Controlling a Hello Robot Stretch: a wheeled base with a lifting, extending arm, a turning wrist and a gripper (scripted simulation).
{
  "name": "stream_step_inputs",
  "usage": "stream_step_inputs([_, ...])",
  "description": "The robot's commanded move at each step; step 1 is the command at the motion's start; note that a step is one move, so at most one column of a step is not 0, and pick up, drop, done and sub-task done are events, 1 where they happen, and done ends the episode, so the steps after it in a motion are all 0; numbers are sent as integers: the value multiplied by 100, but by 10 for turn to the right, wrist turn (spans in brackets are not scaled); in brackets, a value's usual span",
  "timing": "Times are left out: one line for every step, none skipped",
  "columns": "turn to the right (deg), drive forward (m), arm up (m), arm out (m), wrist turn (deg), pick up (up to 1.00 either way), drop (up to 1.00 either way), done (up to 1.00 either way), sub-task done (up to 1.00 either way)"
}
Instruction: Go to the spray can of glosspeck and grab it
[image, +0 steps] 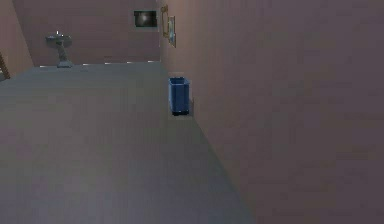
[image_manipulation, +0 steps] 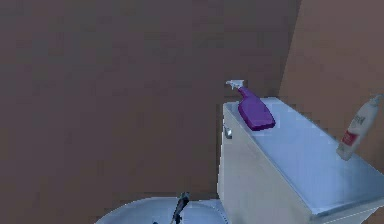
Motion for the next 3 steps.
stream_step_inputs([0, 0, 0, 0, 0, 100, 0, 0, 0])
stream_step_inputs([0, 0, 10, 0, 0, 0, 0, 0, 0])
stream_step_inputs([0, 0, 0, 0, 0, 0, 0, 100, 0])
